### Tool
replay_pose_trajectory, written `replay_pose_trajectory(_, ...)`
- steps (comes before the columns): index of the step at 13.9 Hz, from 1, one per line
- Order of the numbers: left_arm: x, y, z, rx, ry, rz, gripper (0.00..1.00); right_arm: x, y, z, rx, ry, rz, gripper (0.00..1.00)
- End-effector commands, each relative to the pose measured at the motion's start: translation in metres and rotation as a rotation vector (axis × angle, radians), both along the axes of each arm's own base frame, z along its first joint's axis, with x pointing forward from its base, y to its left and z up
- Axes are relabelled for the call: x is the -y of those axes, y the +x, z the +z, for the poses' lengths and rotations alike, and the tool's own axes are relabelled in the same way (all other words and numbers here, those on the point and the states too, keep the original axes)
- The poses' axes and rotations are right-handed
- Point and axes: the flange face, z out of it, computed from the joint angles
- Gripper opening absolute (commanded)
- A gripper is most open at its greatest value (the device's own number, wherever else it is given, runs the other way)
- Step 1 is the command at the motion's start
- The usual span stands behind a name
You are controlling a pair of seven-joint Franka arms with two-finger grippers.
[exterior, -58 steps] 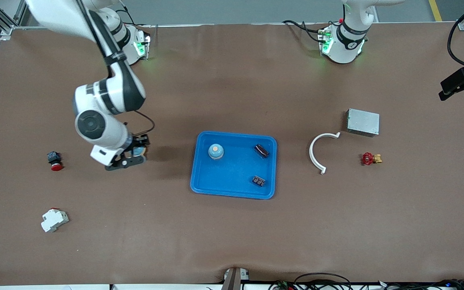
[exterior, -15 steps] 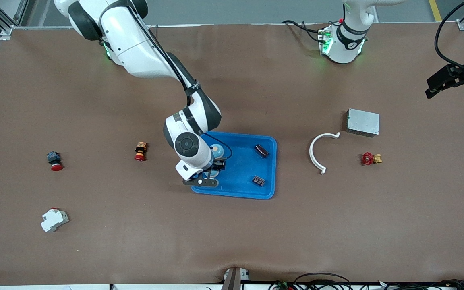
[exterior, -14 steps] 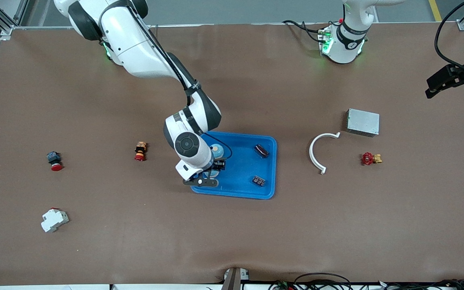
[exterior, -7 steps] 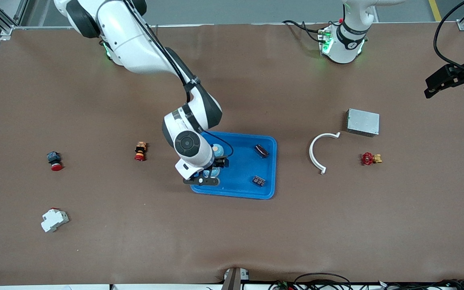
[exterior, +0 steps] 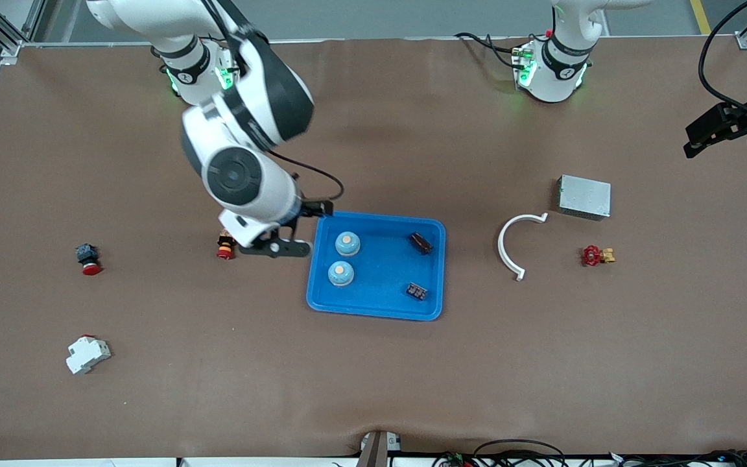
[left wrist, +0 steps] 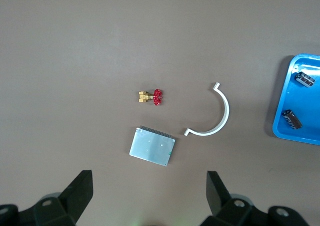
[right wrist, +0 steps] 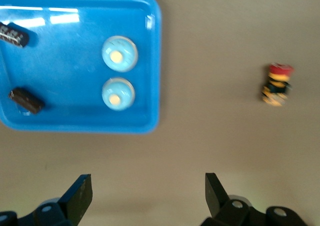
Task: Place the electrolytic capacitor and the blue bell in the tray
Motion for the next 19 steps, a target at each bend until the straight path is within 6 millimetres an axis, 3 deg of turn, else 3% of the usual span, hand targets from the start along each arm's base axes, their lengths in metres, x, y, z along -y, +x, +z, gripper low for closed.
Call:
replay_pose_trajectory(1, 0.001, -0.005, 0.006, 0.007, -0.021, 0.011, 1.00, 0.033, -0.009, 0.024, -0.050, -0.001, -0.024, 1.00)
replay_pose_trajectory(5, 0.001, -0.003, 0.002, 0.000, -0.021, 0.012, 1.00, 0.062, -0.023, 0.074, -0.056, -0.001, -0.027, 1.00)
replay_pose_trajectory(10, 0.001, -0.003, 0.004, 0.007, -0.021, 0.012, 1.00, 0.097, -0.048, 0.120, -0.039, -0.062, 0.028, 1.00)
replay_pose_trajectory(13, -0.001, -0.003, 0.005, 0.011, -0.021, 0.017, 1.00, 0.137, -0.054, 0.134, -0.035, -0.023, 0.080, 1.00)
replay_pose_trajectory(17, -0.002, -0.002, 0.003, 0.007, -0.021, 0.018, 1.00, 0.166, -0.074, 0.151, 0.007, -0.065, 0.126, 1.00)
replay_pose_trajectory(19, -0.001, -0.002, 0.004, 0.010, -0.023, 0.016, 1.00, 0.191, -0.076, 0.159, 0.024, -0.043, 0.135, 1.00)
